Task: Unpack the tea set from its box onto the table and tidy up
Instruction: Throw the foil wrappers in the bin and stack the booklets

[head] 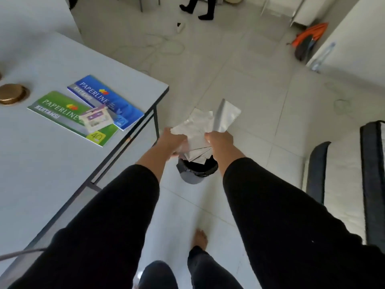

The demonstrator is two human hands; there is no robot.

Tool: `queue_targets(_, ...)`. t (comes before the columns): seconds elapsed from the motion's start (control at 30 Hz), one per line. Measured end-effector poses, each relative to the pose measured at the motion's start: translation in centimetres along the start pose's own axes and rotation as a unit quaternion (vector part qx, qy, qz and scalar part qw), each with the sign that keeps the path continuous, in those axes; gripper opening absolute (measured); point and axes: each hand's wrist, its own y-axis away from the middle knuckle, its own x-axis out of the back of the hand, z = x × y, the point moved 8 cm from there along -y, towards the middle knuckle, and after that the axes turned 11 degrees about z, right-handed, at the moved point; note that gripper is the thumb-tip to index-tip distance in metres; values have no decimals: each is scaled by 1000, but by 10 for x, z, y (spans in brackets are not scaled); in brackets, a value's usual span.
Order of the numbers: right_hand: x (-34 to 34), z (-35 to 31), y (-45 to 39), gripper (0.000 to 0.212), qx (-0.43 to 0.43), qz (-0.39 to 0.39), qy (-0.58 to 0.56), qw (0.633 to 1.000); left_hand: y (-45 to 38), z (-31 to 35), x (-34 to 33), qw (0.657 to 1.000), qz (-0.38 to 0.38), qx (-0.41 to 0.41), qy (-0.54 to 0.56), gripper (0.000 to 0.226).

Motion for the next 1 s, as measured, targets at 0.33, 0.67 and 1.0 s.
queue_targets(0.33, -48, 65, -157, 24, -76, 42, -60, 994, -133, -46, -119, 994, 6, 1, -109, 60)
queue_targets(0.67, -143, 127, -284, 32, -48, 78, -57, 994, -267, -116, -217, 993, -58, 91, -47, 65)
queue_targets(1.0, -183, 138, -294, 78, -71, -57, 44, 995, -289, -147, -229, 986, -84, 141, -22, 80)
